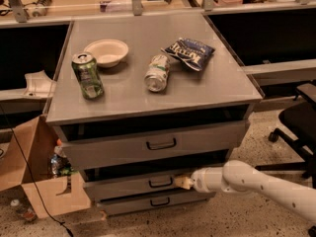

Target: Close middle drawer

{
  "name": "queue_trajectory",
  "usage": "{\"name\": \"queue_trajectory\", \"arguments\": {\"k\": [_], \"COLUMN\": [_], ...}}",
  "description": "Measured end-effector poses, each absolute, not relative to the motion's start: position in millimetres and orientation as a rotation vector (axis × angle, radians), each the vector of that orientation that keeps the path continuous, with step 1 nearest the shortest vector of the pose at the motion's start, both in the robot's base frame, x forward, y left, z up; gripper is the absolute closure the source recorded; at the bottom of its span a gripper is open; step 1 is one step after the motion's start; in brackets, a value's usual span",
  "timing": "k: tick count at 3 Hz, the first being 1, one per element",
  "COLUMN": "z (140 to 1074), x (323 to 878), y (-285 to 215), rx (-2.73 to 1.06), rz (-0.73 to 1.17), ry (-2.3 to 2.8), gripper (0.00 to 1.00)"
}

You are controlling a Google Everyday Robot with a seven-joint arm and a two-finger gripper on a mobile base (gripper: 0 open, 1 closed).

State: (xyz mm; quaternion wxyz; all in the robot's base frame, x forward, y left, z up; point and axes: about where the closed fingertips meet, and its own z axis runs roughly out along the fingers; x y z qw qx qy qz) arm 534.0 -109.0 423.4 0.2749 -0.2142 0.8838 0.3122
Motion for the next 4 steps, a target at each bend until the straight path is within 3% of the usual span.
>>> {"name": "queue_trajectory", "arguments": {"k": [1, 2, 4], "z": [423.4, 423.4, 423.4], "x": [531.8, 531.8, 531.8], "y": [-109.5, -109.5, -109.4], "rx": [-0.576, -0.576, -0.576], "rz": [0.839, 0.839, 0.839], "ry": [2.376, 2.376, 2.376], "gripper": [1.00, 0.83, 0.37]}}
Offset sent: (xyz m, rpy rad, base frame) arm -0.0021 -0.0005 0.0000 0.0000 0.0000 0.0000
